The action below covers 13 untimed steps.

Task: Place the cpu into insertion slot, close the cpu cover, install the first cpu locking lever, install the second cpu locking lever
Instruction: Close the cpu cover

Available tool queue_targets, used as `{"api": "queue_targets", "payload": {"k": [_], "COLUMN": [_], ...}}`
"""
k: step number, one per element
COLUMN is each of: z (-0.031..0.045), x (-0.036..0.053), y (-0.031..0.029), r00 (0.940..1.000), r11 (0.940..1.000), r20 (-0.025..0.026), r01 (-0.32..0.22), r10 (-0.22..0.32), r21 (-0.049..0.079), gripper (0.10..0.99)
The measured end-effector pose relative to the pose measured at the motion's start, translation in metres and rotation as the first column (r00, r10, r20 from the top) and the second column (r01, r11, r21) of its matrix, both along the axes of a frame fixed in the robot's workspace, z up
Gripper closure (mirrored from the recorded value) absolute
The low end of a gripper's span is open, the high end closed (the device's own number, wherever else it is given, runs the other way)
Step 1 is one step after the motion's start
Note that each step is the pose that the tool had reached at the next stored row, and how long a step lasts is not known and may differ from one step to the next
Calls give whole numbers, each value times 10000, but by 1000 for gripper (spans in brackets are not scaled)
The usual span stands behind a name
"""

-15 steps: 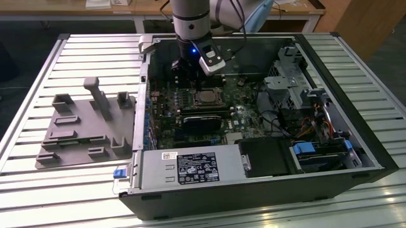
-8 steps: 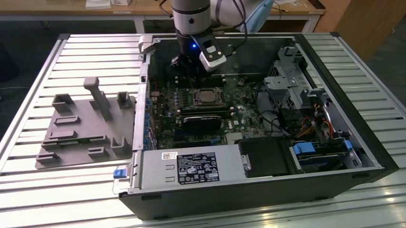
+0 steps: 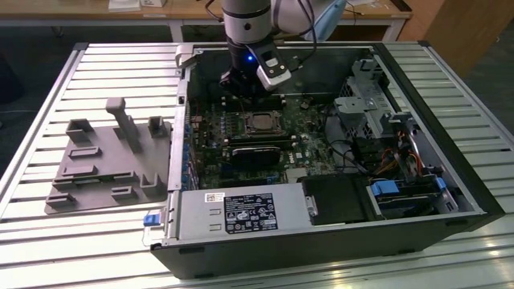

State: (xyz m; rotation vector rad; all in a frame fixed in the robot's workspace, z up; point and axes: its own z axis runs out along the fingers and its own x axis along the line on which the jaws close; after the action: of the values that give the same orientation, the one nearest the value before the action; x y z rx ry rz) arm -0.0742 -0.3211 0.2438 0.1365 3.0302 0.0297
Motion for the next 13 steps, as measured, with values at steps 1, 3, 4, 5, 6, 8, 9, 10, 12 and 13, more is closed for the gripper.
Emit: {"api": "queue_targets", "payload": {"k": [1,3,4,5,6,8,9,10,12,13], "z": [0,0,0,0,0,0,0,0,0,0], "x": [24,71,90,110,130,168,182,195,220,231], "y": [0,0,0,0,0,0,0,0,0,0], "r00": [10000,10000,10000,10000,10000,10000,10000,10000,10000,10000], "r11": [10000,10000,10000,10000,10000,10000,10000,10000,10000,10000], "r20": [-1,-1,-1,-2,-2,-3,-3,-3,-2,-2], "r01": [0,-1,0,0,0,-1,0,0,0,0], "r10": [0,1,0,0,0,1,0,0,0,0], "r21": [0,1,1,0,0,1,0,0,0,1], "gripper": [984,984,984,984,984,984,984,984,984,984]}}
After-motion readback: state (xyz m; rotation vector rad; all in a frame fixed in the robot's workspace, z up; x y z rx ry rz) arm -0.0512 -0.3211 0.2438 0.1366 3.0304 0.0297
